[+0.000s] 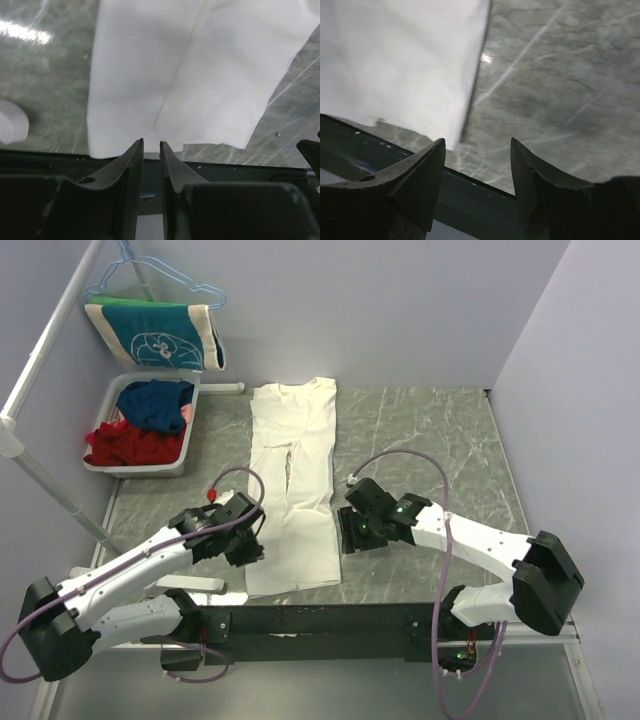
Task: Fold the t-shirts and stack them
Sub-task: Fold the tshirt
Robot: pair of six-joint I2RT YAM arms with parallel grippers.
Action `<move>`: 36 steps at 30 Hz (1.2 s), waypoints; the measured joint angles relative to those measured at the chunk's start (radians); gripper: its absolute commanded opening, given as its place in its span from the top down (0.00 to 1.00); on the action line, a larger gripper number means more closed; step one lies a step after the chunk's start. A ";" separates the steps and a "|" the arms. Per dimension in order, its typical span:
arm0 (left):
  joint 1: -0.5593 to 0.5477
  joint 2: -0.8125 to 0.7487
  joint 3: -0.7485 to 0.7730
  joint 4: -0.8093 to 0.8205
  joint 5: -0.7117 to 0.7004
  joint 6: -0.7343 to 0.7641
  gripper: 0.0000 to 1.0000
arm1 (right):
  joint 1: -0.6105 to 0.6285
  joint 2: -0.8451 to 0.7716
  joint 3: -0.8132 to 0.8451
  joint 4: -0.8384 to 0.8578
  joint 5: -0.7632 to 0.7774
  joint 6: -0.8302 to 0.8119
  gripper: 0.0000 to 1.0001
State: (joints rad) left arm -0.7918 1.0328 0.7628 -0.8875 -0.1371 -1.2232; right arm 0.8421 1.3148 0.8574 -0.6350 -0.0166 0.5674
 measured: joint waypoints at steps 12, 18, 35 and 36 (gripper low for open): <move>-0.032 -0.075 -0.138 -0.116 -0.002 -0.104 0.78 | 0.042 -0.016 -0.161 0.219 -0.182 0.102 0.36; -0.035 -0.074 -0.203 -0.117 0.014 -0.137 0.76 | 0.072 -0.004 -0.172 0.284 -0.211 0.130 0.36; -0.037 -0.086 -0.252 -0.005 0.035 -0.161 0.60 | 0.081 0.104 -0.171 0.301 -0.217 0.098 0.35; -0.037 -0.085 -0.252 -0.003 0.036 -0.161 0.61 | 0.081 0.106 -0.171 0.301 -0.217 0.097 0.36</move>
State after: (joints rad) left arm -0.8284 0.9474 0.5110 -0.8906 -0.1013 -1.3842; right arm 0.9230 1.4204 0.6865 -0.3344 -0.2337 0.6643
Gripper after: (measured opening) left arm 0.396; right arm 0.645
